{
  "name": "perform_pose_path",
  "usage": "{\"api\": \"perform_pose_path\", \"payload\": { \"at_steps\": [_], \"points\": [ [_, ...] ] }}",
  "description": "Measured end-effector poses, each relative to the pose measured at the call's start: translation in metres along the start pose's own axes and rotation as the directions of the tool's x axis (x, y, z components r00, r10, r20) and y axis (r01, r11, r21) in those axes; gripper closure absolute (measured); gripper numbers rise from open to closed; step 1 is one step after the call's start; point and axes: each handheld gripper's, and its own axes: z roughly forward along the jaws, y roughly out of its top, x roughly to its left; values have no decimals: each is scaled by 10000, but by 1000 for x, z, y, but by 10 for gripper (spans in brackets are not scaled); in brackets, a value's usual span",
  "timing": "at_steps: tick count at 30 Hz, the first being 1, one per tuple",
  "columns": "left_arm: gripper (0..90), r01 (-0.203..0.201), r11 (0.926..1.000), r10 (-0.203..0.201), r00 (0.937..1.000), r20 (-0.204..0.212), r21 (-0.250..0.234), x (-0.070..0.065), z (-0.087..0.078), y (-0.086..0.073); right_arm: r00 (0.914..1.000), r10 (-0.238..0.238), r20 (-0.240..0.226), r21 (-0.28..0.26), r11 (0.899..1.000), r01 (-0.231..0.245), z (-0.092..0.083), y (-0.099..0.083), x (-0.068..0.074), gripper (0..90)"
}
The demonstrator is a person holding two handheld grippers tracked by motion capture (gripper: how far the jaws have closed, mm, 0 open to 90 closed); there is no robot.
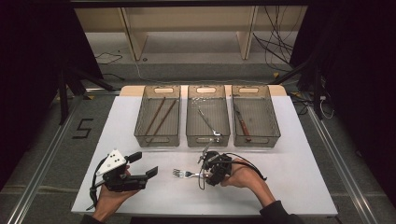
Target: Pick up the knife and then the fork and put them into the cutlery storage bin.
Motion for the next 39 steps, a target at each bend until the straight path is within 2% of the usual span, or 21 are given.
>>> {"api": "perform_pose_path", "payload": {
  "at_steps": [8, 16, 22, 39],
  "points": [
    [149, -2, 10000, 2, 10000, 1, -2, 0, 0, 0, 9994, -264, 233, 148, 9995, 261, 0, 3, 3, 641],
    [149, -4, 10000, 4, 10000, 6, -5, 0, 0, 0, 9991, -389, 166, 439, 9983, 381, 0, 6, 6, 711],
    [149, 0, 10000, 0, 10000, 6, -4, 0, 0, 0, 9960, -860, 235, 709, 9939, 841, 0, 10, 8, 747],
    [149, -12, 10000, 12, 10000, -9, -10, 0, 0, 0, 9935, -1094, 323, 688, 9919, 1070, 0, 10, 11, 772]
  ]
}}
